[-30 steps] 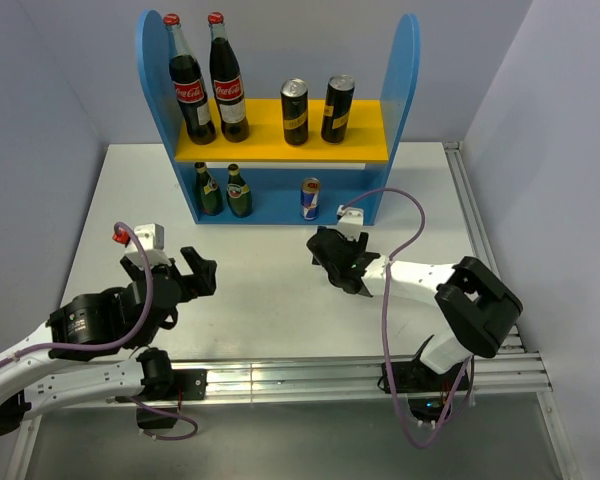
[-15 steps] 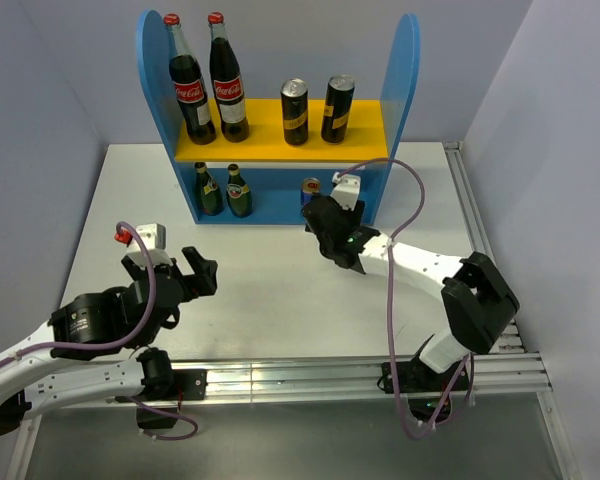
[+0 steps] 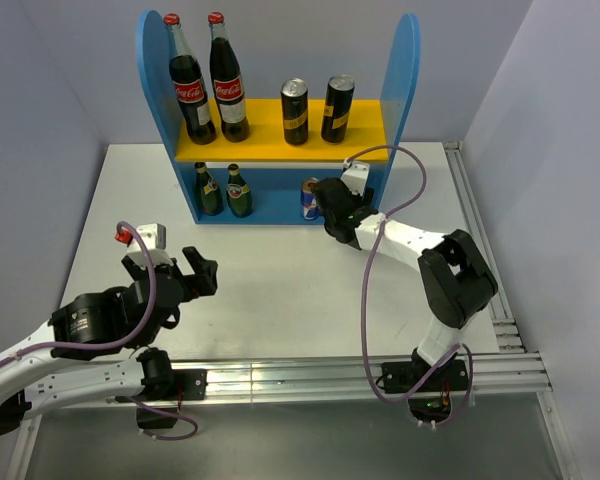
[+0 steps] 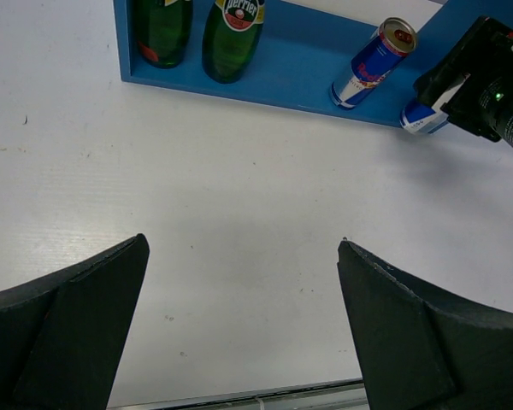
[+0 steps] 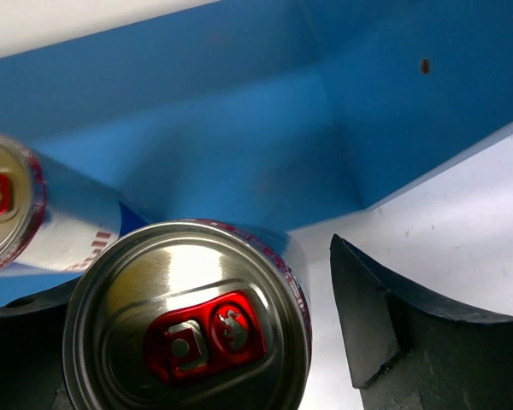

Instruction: Place and organize the beverage onto the shelf

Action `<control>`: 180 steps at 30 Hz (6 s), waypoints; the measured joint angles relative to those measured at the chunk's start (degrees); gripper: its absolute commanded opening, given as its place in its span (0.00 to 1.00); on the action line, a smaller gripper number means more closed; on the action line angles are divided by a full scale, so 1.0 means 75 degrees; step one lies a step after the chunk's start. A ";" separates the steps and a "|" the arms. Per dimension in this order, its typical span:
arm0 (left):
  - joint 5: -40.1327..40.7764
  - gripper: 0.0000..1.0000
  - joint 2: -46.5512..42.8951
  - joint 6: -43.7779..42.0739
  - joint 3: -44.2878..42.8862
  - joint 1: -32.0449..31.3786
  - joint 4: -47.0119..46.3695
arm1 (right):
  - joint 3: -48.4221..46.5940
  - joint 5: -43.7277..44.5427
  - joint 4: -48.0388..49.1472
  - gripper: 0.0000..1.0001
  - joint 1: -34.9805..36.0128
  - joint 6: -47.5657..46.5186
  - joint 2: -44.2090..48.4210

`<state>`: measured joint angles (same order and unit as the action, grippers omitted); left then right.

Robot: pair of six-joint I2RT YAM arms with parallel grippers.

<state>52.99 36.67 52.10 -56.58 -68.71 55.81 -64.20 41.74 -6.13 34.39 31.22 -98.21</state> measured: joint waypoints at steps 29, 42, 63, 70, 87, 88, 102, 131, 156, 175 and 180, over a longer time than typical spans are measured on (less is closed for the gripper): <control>0.0000 0.99 0.0146 -0.0023 0.0000 0.0000 -0.0003 | -0.0600 -0.0437 0.0388 0.00 -0.0391 0.0868 -0.1072; -0.0006 0.99 0.0146 -0.0044 0.0000 0.0000 -0.0006 | -0.1498 -0.0035 0.0146 0.83 -0.0393 0.1067 -0.1842; -0.0026 0.99 0.0149 -0.0073 0.0015 0.0000 -0.0032 | -0.1606 0.0379 0.0402 0.44 -0.0402 0.0927 -0.2060; -0.0023 0.99 0.0149 -0.0073 0.0015 0.0000 -0.0032 | -0.1533 0.0443 0.0472 0.00 -0.0425 0.0877 -0.2011; -0.0026 0.99 0.0283 -0.0079 0.0015 0.0000 -0.0035 | -0.1215 0.1032 0.1990 0.00 -0.0428 0.0195 -0.2011; -0.0026 0.99 0.0283 -0.0079 0.0015 0.0000 -0.0035 | -0.1244 0.1081 0.2069 0.00 -0.0428 0.0146 -0.2022; -0.0082 0.99 0.0291 -0.0178 0.0015 0.0000 -0.0047 | -0.1338 0.1294 0.2471 0.96 -0.0434 -0.0082 -0.2212; -0.0082 0.99 0.0294 -0.0242 0.0017 0.0000 -0.0085 | -0.0772 0.0635 0.2559 1.00 -0.0417 -0.0431 -0.1067; -0.0082 0.99 0.0411 -0.0236 0.0020 0.0000 -0.0076 | 0.0629 0.0589 0.0606 0.99 0.1585 0.0096 0.2836; -0.0006 0.99 0.0761 -0.1565 -0.2390 0.0000 -0.0539 | -0.0688 -0.0047 -0.4712 1.00 0.4619 0.0627 0.9215; 0.0073 0.99 0.0265 -0.2422 -0.2789 0.0000 -0.1236 | -0.1005 -0.0184 -0.4992 1.00 0.4619 0.0353 0.9136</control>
<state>53.54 38.65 33.93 -77.49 -68.71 46.54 -71.75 40.36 -43.57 69.04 33.87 -29.69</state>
